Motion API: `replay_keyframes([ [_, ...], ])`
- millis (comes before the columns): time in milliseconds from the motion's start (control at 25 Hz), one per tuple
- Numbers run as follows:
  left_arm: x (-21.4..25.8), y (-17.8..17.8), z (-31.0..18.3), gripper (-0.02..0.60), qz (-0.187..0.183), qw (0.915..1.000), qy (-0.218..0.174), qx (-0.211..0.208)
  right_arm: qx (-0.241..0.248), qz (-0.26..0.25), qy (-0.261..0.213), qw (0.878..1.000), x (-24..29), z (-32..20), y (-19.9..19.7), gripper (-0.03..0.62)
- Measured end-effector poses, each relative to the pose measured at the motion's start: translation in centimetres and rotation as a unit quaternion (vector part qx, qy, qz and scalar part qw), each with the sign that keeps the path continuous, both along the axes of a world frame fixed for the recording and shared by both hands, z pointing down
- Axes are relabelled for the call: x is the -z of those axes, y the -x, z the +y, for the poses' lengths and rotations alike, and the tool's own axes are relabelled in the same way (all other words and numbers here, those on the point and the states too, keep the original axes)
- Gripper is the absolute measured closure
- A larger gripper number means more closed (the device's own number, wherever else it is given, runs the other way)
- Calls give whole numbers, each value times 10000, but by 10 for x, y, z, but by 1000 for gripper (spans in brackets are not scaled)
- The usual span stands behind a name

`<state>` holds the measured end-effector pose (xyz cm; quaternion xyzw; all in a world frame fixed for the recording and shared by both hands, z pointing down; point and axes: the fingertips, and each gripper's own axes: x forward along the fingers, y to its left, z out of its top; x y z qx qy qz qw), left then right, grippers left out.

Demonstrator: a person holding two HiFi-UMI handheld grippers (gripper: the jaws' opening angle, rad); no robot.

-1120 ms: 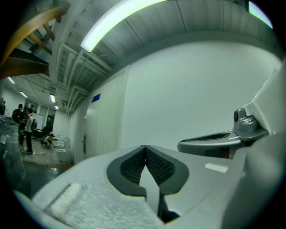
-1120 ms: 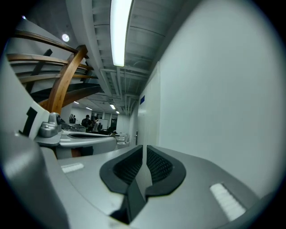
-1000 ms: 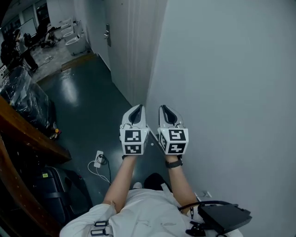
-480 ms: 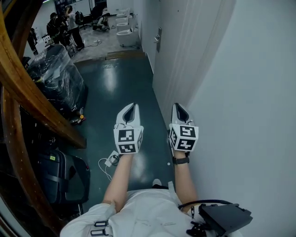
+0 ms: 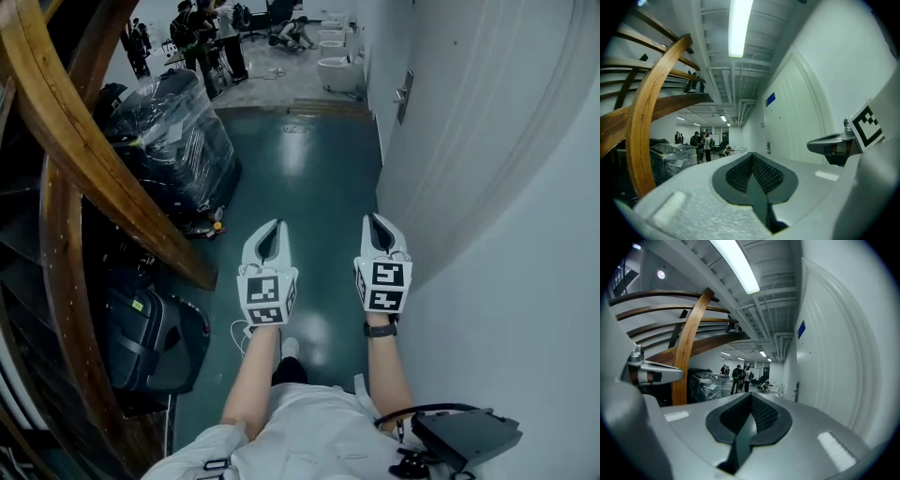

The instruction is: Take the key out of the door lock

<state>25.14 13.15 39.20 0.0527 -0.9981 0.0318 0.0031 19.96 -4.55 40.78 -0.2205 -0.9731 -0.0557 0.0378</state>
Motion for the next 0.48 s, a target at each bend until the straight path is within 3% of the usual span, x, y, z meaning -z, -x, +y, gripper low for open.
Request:
replay_keyframes([
  [160,-11,56,46,580,-73,9999,-135,73,391,290,60,9988,-27,62,58,589],
  [320,-5,120,102,580,-18,9999,-168,-10,701,318,210,9968,-12,129,110,589],
  [480,13,163,153,580,-155,9998,-99,39,398,-81,-263,9988,-13,160,148,589],
])
